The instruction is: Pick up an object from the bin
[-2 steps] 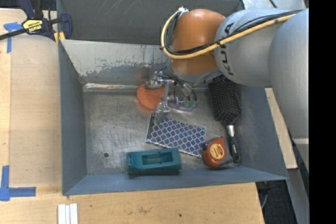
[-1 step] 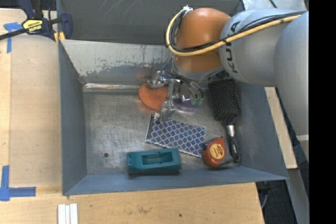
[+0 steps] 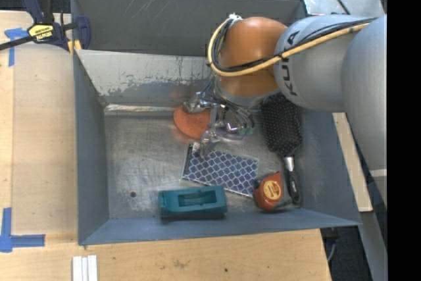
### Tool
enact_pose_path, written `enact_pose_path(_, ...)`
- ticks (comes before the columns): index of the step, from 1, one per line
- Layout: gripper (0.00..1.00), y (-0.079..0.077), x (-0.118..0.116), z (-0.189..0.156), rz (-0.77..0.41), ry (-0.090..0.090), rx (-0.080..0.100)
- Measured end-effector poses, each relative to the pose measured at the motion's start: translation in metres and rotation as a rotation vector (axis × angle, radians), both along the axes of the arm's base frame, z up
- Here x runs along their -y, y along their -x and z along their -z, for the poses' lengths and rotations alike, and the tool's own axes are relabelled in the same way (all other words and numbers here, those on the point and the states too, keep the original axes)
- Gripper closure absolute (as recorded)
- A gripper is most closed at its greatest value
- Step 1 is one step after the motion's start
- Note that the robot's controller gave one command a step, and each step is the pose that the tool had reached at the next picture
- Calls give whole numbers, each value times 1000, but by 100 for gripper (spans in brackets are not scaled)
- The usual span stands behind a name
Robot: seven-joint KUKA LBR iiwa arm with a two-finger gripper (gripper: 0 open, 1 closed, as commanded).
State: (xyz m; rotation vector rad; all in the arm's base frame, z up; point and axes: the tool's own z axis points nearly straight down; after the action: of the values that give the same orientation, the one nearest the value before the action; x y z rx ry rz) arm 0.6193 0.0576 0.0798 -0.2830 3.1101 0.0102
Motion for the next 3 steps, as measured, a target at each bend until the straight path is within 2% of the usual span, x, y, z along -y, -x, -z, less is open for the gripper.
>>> enact_pose_path(1,0,-9,16,2,-12,-10,-11)
enact_pose_path(2,100,-15,26,-2,-58,-4,14)
enact_pose_path(3,100,-15,26,-2,-57,-4,14)
